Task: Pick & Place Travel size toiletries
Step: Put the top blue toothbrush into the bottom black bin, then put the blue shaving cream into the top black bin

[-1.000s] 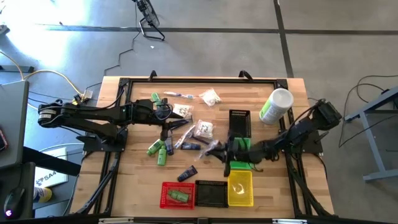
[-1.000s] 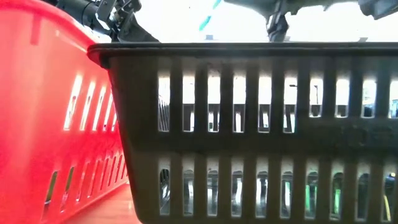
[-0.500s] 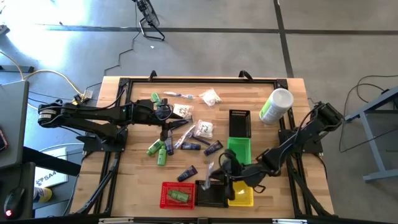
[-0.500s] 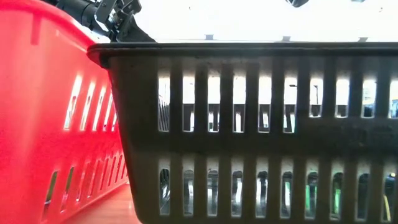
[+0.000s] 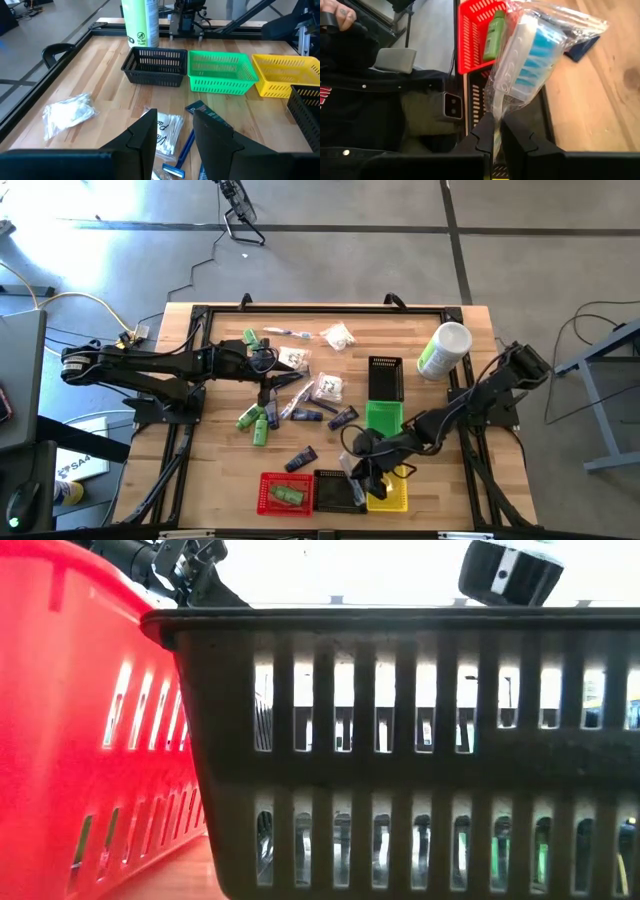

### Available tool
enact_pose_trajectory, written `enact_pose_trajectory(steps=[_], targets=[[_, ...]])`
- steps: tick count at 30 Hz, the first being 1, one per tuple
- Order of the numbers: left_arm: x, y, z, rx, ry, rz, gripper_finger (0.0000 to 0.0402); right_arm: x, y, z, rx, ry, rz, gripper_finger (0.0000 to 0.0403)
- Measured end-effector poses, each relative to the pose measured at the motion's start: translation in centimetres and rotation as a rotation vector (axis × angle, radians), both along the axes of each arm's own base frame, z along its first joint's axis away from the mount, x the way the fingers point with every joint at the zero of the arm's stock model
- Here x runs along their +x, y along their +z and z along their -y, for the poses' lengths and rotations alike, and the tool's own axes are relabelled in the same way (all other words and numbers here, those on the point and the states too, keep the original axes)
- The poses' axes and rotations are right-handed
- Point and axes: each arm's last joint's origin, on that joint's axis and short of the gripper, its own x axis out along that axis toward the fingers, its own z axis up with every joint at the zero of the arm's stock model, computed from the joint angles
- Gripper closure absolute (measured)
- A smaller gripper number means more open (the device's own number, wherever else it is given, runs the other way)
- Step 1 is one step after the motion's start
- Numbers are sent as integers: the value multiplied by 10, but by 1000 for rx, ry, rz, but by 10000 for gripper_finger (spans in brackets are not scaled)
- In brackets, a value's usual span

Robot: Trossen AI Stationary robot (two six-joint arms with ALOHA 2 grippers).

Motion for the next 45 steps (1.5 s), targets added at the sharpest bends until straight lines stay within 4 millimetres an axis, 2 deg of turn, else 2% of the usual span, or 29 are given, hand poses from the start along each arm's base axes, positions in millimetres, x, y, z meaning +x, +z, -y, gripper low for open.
enact_pose_trajectory(steps=[9, 19, 24, 29, 35, 45], targets=[[0, 0, 0, 0, 0, 0, 278, 7, -1, 11, -41, -2, 27, 393], [0, -1, 0, -1, 0, -10, 278, 30, -36, -6, -74, 90, -38, 394], [-1, -3, 0, -2, 5, -29, 278, 40, -35, -10, -117, 174, -6, 394], [-1, -3, 0, -1, 8, -32, 278, 42, -36, -2, -150, 175, -18, 393], [-1, -4, 0, -2, 9, -38, 278, 44, -38, 8, -196, 142, -36, 358], [-1, -4, 0, -1, 13, -47, 278, 44, -38, 8, -232, 181, -13, 289]])
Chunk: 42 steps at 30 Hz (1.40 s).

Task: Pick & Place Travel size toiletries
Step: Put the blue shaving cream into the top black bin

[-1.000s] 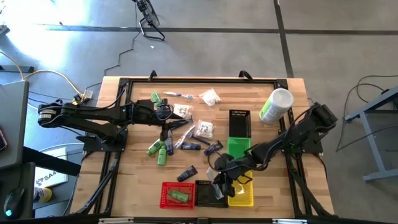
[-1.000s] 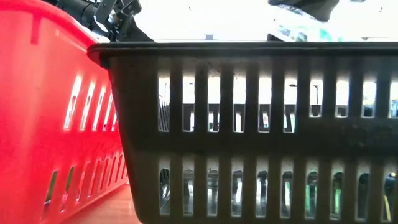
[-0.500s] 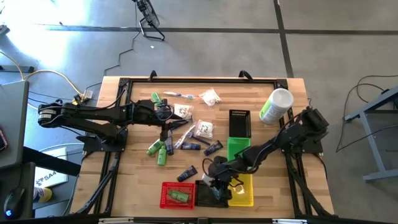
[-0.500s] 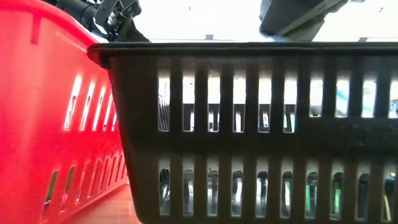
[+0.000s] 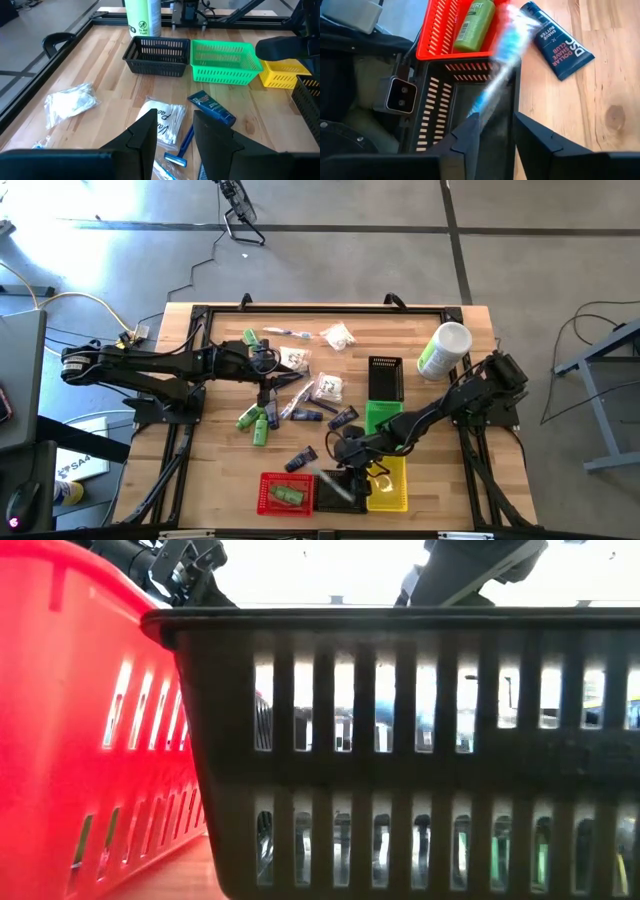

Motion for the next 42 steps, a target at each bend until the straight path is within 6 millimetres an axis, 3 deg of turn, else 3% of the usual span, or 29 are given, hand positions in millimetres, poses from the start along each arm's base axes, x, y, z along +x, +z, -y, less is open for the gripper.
enact_pose_trajectory(steps=[6, 11, 20, 27, 33, 42], targets=[[0, 0, 0, 0, 1, 0, 278, 0, 0, 0, -26, 20, 15, 275], [0, 0, 0, 1, 3, 0, 278, -1, 4, 1, -32, 30, 31, 293], [0, 0, 0, 1, 2, 0, 278, -13, 43, 13, -68, -61, 152, 342], [0, 0, 0, -2, 0, 1, 278, -42, 77, 31, -167, -162, 162, 369], [0, 0, 0, -74, 18, 8, 278, -57, 94, 44, -248, -258, 190, 381], [0, 0, 0, -74, 19, 4, 278, -61, 76, 69, -341, -293, 63, 398]])
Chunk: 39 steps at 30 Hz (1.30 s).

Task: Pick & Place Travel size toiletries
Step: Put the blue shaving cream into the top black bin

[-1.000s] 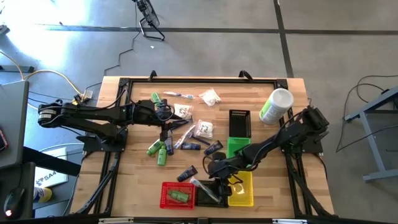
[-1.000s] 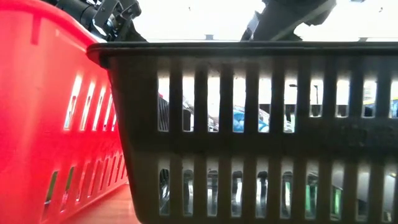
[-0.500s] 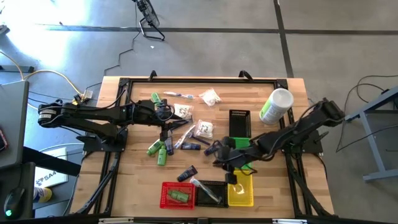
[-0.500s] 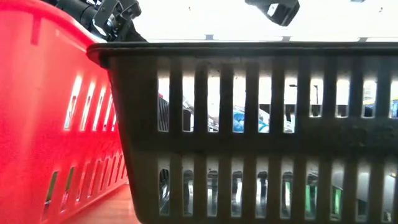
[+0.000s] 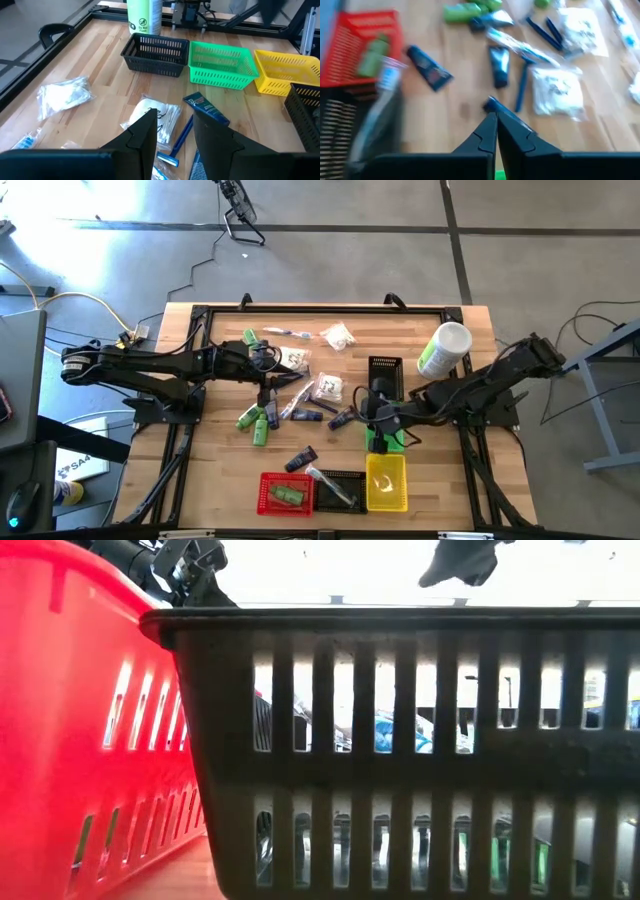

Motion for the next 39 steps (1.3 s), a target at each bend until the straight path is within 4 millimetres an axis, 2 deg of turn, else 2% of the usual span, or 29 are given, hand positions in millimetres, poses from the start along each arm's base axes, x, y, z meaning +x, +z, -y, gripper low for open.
enact_pose_trajectory(steps=[6, 13, 20, 24, 32, 39], targets=[[0, 0, 0, 25, -1, -4, 278, 2, -21, 25, -36, -30, -57, 399], [0, 0, 0, 55, -9, -5, 278, 13, -33, 60, 3, 135, -20, 400], [3, 11, -1, 161, -33, 102, 278, 16, -41, 108, 12, 203, 42, 400], [4, 13, -1, 200, -42, 118, 278, 16, -40, 126, 49, 229, 95, 399], [4, 13, -1, 138, -25, 120, 278, 17, -38, 133, 100, 232, 125, 400], [3, 11, -1, 117, -21, 107, 278, 21, -34, 119, 130, 159, 164, 399]])
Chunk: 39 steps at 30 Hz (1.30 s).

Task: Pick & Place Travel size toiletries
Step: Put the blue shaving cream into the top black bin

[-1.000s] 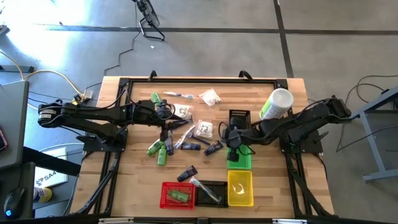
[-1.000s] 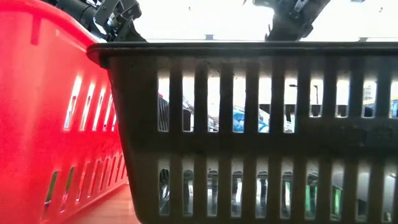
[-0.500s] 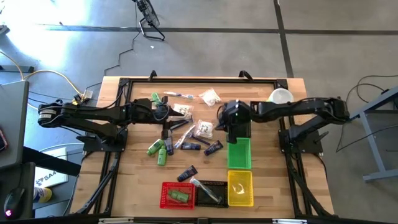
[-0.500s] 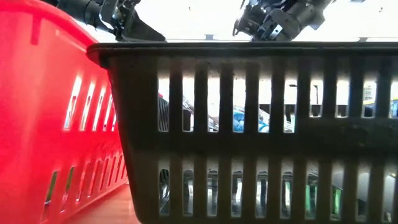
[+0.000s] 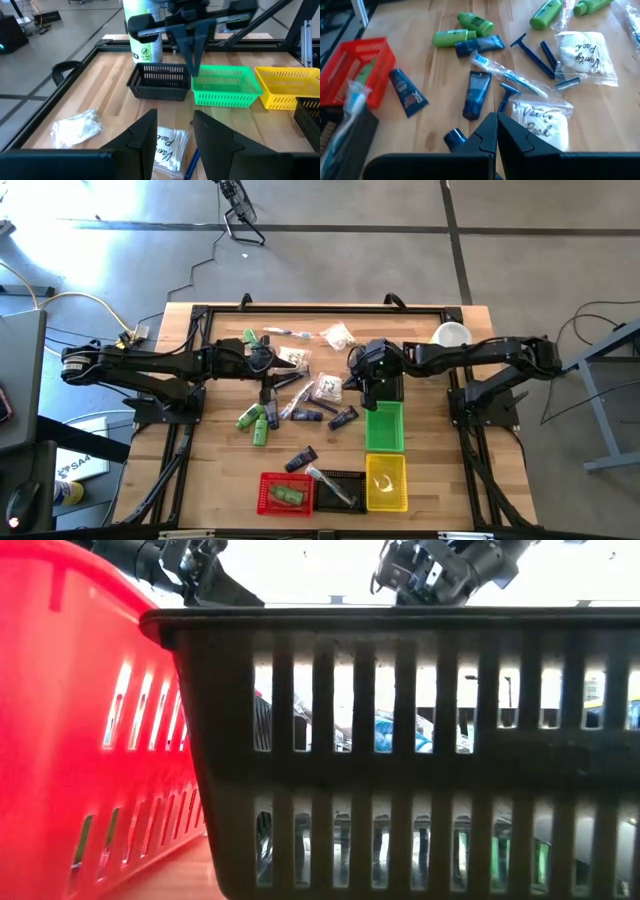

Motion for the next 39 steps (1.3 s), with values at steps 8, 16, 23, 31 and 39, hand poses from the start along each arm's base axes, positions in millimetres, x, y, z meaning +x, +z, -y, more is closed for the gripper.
enact_pose_trajectory(steps=[8, 16, 23, 31, 39], targets=[[0, -1, 0, -57, 10, -4, 278, 1, 0, -32, -2, -20, -10, 399], [-1, -2, 0, -138, 31, -11, 278, 0, 0, -57, -20, -30, -10, 399], [-1, -3, 0, -138, 31, -14, 278, -1, 0, -63, -19, -12, -10, 399], [-1, -5, 0, -131, 31, -34, 278, -1, 0, -62, -19, -12, -10, 399], [-1, -5, 0, -124, 32, -35, 278, 0, 0, -61, -170, 42, 7, 399]])
